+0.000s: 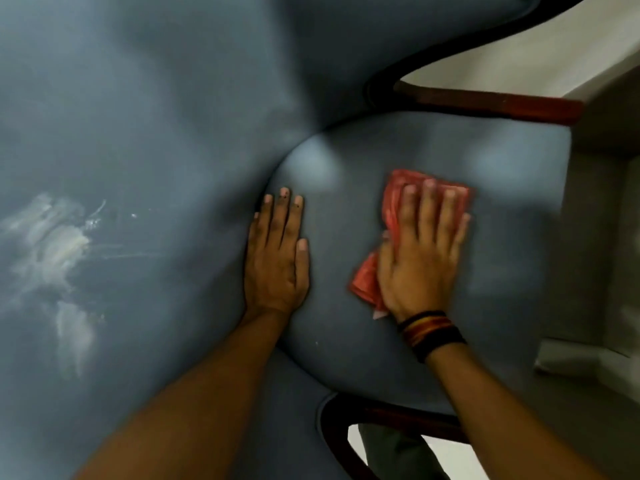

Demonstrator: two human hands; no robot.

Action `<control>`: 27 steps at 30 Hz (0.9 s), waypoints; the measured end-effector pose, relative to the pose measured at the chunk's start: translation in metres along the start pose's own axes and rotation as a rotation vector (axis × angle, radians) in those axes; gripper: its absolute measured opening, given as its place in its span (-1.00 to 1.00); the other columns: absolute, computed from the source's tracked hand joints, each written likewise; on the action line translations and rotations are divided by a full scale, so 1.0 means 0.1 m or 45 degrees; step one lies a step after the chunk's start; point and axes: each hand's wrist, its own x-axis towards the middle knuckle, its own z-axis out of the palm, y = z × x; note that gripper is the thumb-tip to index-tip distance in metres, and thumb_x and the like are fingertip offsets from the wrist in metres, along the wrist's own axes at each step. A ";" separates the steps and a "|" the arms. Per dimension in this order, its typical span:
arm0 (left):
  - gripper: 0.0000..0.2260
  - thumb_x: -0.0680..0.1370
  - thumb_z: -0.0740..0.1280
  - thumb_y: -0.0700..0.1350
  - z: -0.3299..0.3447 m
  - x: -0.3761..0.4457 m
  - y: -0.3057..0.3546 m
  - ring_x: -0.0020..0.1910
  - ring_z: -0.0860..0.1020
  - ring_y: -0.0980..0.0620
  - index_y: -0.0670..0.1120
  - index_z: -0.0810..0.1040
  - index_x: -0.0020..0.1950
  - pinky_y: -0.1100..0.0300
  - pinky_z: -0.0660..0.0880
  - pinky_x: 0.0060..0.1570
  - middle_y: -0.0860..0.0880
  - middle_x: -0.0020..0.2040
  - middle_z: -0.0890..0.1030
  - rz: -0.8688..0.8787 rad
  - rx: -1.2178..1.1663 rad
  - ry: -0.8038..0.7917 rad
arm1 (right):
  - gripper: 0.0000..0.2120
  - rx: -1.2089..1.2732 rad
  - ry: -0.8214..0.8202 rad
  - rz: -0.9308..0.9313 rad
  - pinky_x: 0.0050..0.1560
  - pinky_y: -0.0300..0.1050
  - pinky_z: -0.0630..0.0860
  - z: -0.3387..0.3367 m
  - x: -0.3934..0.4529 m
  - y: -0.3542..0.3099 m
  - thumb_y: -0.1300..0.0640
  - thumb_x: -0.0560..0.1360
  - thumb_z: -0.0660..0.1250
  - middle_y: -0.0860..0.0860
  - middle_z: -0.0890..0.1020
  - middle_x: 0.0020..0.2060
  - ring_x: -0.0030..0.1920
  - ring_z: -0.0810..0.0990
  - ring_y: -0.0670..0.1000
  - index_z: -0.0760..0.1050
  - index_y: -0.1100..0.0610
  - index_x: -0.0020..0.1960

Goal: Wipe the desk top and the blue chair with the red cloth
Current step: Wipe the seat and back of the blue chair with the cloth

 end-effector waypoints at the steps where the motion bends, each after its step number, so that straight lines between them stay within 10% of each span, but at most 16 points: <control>1: -0.45 0.70 0.03 -0.03 -0.02 0.01 0.00 0.72 0.10 -0.13 -0.05 0.11 0.71 -0.09 0.07 0.70 -0.10 0.72 0.16 0.000 -0.015 -0.005 | -0.24 0.019 -0.002 -0.136 0.65 0.34 -0.08 0.06 -0.11 -0.18 -0.07 0.54 0.19 0.14 0.13 0.68 0.68 0.04 0.29 0.10 0.09 0.68; 10: -0.47 0.72 0.08 -0.09 -0.24 0.01 0.11 0.74 0.00 -0.05 -0.02 0.11 0.71 -0.05 0.00 0.72 -0.01 0.74 0.12 -0.026 -0.180 -0.091 | -0.15 -0.173 -0.427 -1.418 0.66 0.25 -0.02 0.20 -1.74 0.74 0.05 0.39 0.30 -0.04 0.16 0.68 0.69 0.06 0.14 0.17 0.00 0.66; 14: -0.44 0.73 0.14 -0.18 -0.68 0.06 0.36 0.74 -0.02 -0.14 -0.08 0.07 0.72 -0.05 0.04 0.71 -0.08 0.74 0.05 -0.148 -0.165 -0.408 | -0.23 0.087 -0.555 -0.898 0.62 0.23 0.17 -0.25 -2.00 0.88 0.32 0.38 0.26 -0.13 0.31 0.61 0.66 0.18 0.07 0.39 -0.11 0.55; 17: -0.46 0.73 0.15 -0.19 -1.43 0.19 0.63 0.73 0.08 -0.09 -0.03 0.13 0.71 0.07 0.09 0.68 -0.06 0.75 0.01 -0.202 -0.231 -0.796 | -0.26 0.839 -0.579 -0.125 0.63 0.06 0.20 -0.77 -2.00 0.62 0.50 0.45 0.27 -0.20 0.43 0.50 0.61 0.26 -0.06 0.48 -0.16 0.43; 20: -0.56 0.74 0.17 -0.04 -2.47 0.18 0.59 0.66 0.29 -0.05 0.05 0.33 0.64 0.07 0.20 0.66 0.01 0.71 0.20 0.223 -0.036 -0.869 | -0.61 1.680 -0.770 0.511 0.26 -0.26 0.60 -1.50 -1.74 0.26 0.16 0.47 0.51 -0.14 0.75 0.13 0.17 0.70 -0.13 0.68 -0.06 0.28; 23: -0.49 0.69 0.08 0.14 -3.43 0.40 0.14 0.58 0.43 -0.13 -0.05 0.48 0.55 -0.11 0.36 0.59 -0.11 0.57 0.47 0.732 0.305 -0.688 | -0.57 1.768 -0.928 0.596 -0.02 0.05 0.67 -1.85 -1.45 -0.17 -0.13 0.39 0.46 0.23 0.68 0.01 -0.10 0.70 0.11 0.68 0.02 0.20; 27: -0.45 0.73 0.03 0.15 -4.17 1.04 -0.80 0.71 0.17 -0.08 -0.08 0.30 0.65 -0.10 0.17 0.68 -0.11 0.67 0.30 1.173 0.842 -0.812 | -0.57 1.551 -1.317 0.432 -0.23 0.00 0.61 -1.76 -1.44 -1.02 -0.19 0.58 0.30 0.11 0.68 -0.10 -0.30 0.67 0.02 0.56 -0.01 0.36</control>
